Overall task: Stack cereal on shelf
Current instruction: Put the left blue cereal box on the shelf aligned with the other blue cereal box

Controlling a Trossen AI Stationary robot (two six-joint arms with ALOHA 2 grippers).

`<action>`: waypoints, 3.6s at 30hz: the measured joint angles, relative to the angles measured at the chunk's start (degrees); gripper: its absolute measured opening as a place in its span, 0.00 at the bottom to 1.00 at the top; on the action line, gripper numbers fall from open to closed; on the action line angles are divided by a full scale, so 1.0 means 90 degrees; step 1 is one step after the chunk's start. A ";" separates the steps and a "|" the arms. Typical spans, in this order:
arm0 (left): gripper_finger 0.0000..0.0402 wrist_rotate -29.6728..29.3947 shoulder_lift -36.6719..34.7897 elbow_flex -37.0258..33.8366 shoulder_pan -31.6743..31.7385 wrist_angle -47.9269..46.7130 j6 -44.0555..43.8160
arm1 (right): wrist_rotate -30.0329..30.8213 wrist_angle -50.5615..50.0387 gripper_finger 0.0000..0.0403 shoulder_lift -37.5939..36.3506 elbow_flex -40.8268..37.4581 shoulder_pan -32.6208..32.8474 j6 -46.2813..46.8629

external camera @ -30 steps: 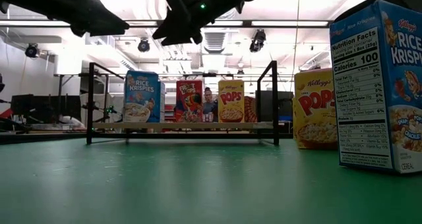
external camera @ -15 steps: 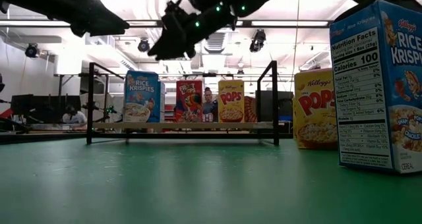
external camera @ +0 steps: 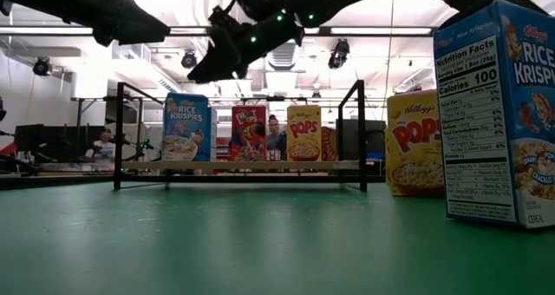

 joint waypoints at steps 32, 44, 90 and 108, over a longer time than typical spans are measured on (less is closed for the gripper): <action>0.62 0.0012 0.0058 -0.0017 -0.0002 -0.0129 -0.0148 | -0.0212 -0.0388 0.62 0.0411 0.0256 -0.0136 0.0110; 0.62 0.0010 0.0058 -0.0017 -0.0002 -0.0163 -0.0148 | -0.0224 -0.0682 0.51 0.0408 0.0404 -0.0078 0.0335; 0.62 0.0010 0.0061 -0.0017 0.0000 -0.0210 -0.0175 | 0.1179 -0.0323 0.48 0.0401 0.0321 0.0257 0.1178; 0.62 0.0010 0.0062 -0.0019 0.0000 -0.0212 -0.0180 | 0.1202 -0.0338 0.53 0.0401 0.0321 0.0267 0.1265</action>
